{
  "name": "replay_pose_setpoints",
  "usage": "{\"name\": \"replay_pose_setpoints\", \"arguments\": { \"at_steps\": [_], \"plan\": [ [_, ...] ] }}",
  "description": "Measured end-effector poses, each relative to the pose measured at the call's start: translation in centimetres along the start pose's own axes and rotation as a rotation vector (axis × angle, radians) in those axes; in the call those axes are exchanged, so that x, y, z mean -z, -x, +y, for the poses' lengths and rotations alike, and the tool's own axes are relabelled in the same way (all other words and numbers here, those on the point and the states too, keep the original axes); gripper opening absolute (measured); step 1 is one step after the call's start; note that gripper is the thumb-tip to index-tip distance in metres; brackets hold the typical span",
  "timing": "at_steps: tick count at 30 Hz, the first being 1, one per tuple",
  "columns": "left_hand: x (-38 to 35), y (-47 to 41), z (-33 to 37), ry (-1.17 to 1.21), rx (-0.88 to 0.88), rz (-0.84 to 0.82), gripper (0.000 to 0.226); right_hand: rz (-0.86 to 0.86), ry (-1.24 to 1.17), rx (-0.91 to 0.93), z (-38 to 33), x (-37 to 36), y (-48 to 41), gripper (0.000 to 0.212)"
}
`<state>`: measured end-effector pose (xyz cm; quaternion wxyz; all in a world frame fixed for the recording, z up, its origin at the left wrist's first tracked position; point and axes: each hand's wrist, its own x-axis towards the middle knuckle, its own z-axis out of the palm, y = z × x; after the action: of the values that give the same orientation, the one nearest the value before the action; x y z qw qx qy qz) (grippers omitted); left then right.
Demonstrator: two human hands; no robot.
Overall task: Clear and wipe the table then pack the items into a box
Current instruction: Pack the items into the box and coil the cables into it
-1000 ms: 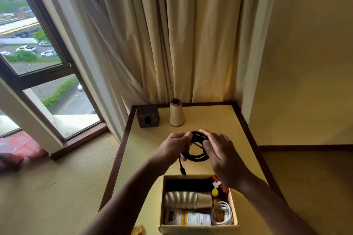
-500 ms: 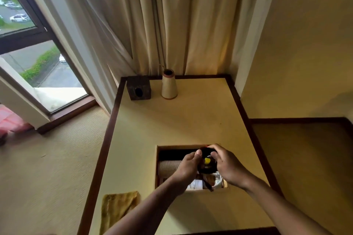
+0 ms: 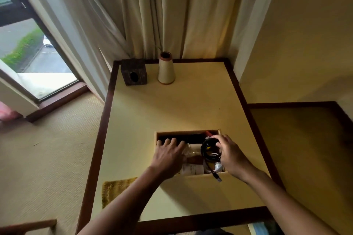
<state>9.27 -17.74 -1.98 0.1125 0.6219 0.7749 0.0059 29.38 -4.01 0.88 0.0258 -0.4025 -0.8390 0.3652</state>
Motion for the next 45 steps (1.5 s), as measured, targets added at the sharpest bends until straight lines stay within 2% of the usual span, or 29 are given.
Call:
{"name": "replay_pose_setpoints", "arguments": {
  "at_steps": [3,6,10,15,19,26,28,30,33,35,37,45],
  "plan": [
    [0.2,-0.1,0.2,0.062,0.037,-0.007,0.054,-0.075,0.182,0.087,0.2,0.2,0.6,0.064],
    [0.1,-0.1,0.6,0.116,0.079,-0.011,0.053,-0.067,0.343,0.159,0.1,-0.7,0.6,0.058],
    [0.0,0.3,1.0,0.104,0.120,-0.029,0.057,0.001,0.618,0.159,-0.7,-2.0,0.1,0.049],
    [0.5,0.5,1.6,0.123,0.163,-0.028,0.060,-0.042,0.778,0.200,-0.7,-1.9,-0.8,0.034],
    [0.2,0.5,1.5,0.128,0.155,-0.023,0.062,-0.052,0.823,0.272,0.3,-1.5,-0.8,0.029],
    [-1.5,1.0,1.5,0.088,0.145,0.048,0.076,-0.076,0.683,0.437,1.1,0.1,-1.6,0.024],
    [-1.9,1.2,1.6,0.074,0.159,0.072,0.077,-0.092,0.687,0.481,1.1,1.2,-1.0,0.033],
    [-2.2,1.3,1.8,0.072,0.169,0.094,0.078,-0.096,0.740,0.491,1.0,2.1,-0.1,0.051],
    [-2.3,1.4,2.0,0.089,0.169,0.124,0.075,-0.235,0.794,0.463,0.7,2.8,1.0,0.068],
    [-2.4,1.5,2.0,0.118,0.165,0.149,0.071,-0.285,0.841,0.480,0.7,3.0,1.1,0.061],
    [-2.5,1.6,1.9,0.148,0.163,0.172,0.066,-0.297,0.861,0.519,0.3,3.2,0.9,0.045],
    [-2.8,1.6,1.7,0.160,0.173,0.180,0.060,-0.344,0.865,0.781,-0.6,3.4,-1.8,0.002]
  ]
}}
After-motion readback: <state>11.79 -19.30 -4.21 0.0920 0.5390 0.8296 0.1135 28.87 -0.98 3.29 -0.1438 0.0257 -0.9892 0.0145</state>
